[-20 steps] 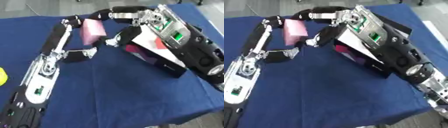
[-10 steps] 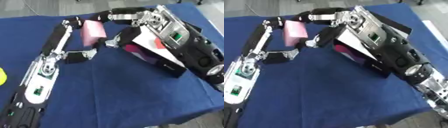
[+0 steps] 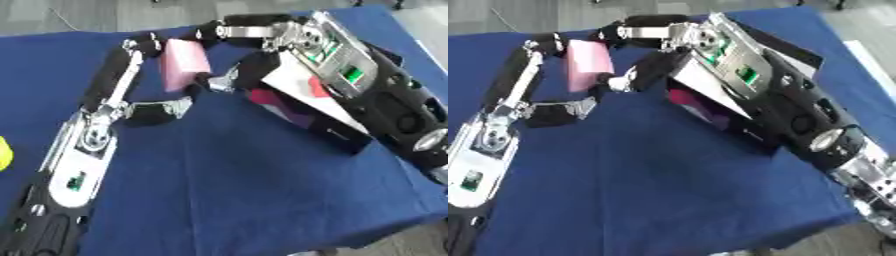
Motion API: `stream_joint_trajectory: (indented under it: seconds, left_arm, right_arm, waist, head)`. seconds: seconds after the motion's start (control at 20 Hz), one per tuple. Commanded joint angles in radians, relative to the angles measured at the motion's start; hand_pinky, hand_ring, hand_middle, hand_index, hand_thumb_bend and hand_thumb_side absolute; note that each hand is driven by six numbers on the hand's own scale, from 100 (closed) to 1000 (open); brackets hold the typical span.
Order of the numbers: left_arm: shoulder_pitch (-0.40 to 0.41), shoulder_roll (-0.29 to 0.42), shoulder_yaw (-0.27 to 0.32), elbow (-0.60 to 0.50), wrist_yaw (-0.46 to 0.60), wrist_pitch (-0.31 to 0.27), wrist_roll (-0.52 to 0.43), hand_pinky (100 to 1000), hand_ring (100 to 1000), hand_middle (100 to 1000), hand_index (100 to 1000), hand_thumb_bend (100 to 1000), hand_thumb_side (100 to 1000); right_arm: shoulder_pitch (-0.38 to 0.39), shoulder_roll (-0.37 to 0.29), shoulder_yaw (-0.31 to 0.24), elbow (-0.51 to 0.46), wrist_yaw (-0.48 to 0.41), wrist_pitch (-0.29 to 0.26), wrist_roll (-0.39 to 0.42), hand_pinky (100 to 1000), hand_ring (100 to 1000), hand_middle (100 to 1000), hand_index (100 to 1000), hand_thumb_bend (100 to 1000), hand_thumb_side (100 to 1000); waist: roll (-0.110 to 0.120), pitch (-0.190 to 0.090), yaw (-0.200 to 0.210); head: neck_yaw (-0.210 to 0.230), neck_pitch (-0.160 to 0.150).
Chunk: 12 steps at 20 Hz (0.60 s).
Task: Pick up the objects with one hand, pass them to the other hand, and then place them into the box on the other side of the table.
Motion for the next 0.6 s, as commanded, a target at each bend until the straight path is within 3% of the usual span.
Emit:
stream_joint_trajectory:
  seconds: [0.05, 0.6]
  left_arm:
    - [-0.017, -0.013, -0.006, -0.012, -0.016, 0.010, 0.018, 737, 649, 625, 606, 100, 179]
    - [-0.018, -0.013, -0.006, -0.001, -0.042, 0.064, 0.074, 746, 680, 653, 693, 104, 327]
  right_arm:
    - [-0.018, -0.019, -0.017, -0.024, -0.024, 0.013, -0.033, 924, 878, 807, 739, 100, 479]
    - [-0.016, -0.027, -0.019, -0.040, -0.045, 0.019, -0.050, 912, 862, 801, 732, 100, 444]
  waist:
    - [-0.012, -0.002, -0.002]
    - [-0.012, -0.004, -0.008]
  head:
    - [-0.004, 0.006]
    - [-0.007, 0.006]
